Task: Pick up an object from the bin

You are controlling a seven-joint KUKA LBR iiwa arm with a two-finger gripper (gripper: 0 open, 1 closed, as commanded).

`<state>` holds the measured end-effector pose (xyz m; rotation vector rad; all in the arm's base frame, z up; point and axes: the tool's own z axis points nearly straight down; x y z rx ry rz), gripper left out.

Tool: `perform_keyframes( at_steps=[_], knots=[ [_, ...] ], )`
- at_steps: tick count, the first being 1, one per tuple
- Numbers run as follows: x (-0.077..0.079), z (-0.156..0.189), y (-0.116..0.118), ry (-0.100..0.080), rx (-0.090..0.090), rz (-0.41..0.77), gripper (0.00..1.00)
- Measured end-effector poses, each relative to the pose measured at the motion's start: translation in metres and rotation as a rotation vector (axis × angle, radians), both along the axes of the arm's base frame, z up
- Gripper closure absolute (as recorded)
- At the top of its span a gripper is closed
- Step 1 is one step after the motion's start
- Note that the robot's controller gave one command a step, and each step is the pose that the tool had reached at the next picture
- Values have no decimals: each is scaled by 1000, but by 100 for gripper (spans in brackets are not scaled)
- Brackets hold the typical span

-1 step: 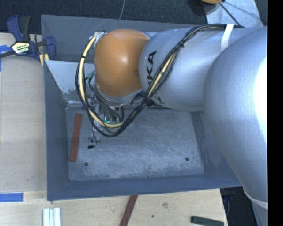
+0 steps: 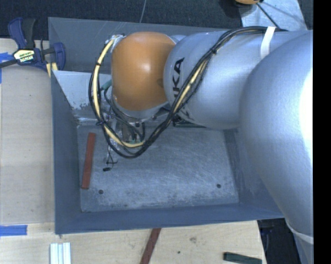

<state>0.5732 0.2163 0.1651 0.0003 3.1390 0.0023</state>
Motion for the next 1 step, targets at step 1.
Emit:
perform_keyframes(
  at_steps=[1],
  knots=[
    [35, -92, 10, -6, -1, 503, 100]
  ],
)
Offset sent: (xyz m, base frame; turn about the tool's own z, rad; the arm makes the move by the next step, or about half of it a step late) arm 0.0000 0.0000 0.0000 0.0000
